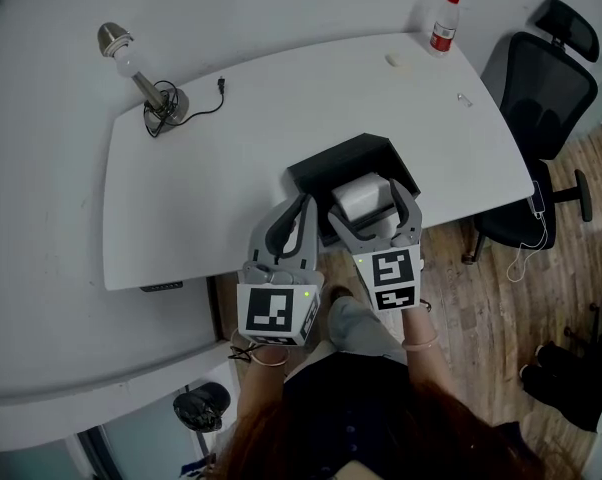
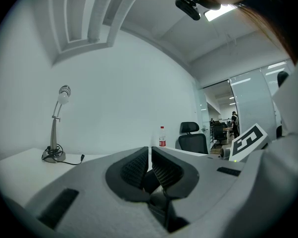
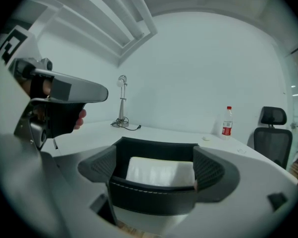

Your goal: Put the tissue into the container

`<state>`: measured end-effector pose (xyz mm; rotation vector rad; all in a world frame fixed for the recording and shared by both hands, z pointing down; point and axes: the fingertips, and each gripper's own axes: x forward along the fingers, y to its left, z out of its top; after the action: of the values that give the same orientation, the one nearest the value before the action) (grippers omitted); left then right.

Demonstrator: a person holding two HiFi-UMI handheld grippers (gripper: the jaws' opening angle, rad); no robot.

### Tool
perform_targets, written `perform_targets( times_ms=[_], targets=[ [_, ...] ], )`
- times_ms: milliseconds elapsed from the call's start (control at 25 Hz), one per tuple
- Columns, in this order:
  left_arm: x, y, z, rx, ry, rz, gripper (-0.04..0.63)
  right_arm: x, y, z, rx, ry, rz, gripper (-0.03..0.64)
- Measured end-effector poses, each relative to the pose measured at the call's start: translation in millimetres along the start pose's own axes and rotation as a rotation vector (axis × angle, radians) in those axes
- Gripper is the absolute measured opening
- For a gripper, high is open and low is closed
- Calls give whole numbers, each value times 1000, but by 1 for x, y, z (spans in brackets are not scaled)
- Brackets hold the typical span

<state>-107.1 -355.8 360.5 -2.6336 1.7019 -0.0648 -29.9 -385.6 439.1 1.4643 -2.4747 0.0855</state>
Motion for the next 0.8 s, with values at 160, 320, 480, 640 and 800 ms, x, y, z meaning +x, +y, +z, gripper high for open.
perform_targets(
  times_ms=[160,320,480,640,800],
  targets=[
    [-6,-2,2,0,-6,0,41,-8,2,4,16,-22,-5,446],
    [-17,-2,5,2,-12,7,41,-19,5,11,40,-47,-8,446],
    [-31,-2,9,-13,-24,19,40,-33,12,19,58,-70,2,446],
    [-48,-7,15,-17,-41,25,38,-50,19,23,37,-89,-5,446],
    [-66,-11,21,-21,-60,31,37,-67,27,26,40,-96,1,445]
  ],
)
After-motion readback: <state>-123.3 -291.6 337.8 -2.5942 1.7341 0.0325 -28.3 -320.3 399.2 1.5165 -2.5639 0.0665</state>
